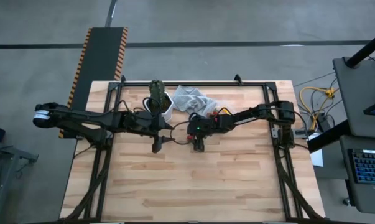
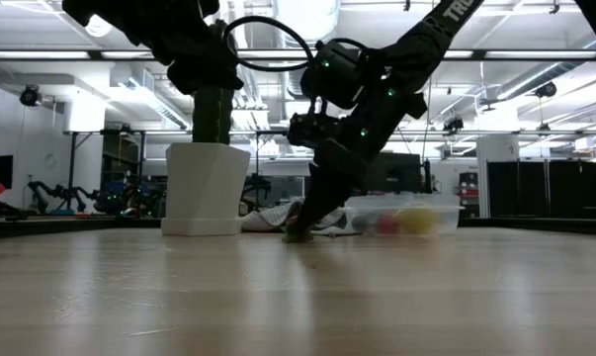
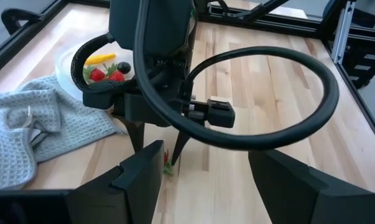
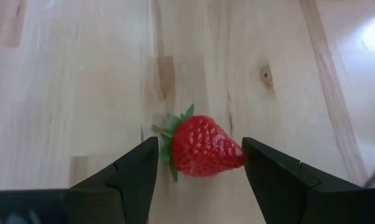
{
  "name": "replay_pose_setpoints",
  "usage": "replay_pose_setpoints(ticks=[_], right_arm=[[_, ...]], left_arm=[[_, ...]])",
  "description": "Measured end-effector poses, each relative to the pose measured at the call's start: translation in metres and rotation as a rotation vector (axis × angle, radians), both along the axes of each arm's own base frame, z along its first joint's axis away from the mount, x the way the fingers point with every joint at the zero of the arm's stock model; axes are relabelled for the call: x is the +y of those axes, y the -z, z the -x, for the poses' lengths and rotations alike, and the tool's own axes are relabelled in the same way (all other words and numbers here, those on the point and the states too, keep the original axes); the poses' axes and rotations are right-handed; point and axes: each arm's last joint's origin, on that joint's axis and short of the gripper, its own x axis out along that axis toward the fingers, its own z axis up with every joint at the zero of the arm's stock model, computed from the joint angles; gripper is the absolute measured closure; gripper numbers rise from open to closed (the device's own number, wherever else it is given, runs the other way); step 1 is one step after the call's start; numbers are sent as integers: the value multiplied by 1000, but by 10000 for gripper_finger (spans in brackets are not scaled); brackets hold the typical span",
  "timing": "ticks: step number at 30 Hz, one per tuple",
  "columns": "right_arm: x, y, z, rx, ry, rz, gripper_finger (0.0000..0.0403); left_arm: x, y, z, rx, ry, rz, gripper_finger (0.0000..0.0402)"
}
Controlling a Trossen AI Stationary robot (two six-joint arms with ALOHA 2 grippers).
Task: Pick and placing Produce into tupperware
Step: Put the strawberry into the transparent bin
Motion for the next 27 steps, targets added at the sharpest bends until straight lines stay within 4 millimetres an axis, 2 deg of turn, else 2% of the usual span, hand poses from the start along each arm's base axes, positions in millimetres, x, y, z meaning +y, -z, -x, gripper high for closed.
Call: replay_pose_setpoints(ticks=[13, 27], right_arm=[[-1, 0, 0, -2, -1, 3, 187], [-1, -3, 0, -4, 8, -4, 269]], left_arm=[[0, 0, 0, 0, -1, 0, 180], [0, 0, 0, 0, 0, -1, 180]])
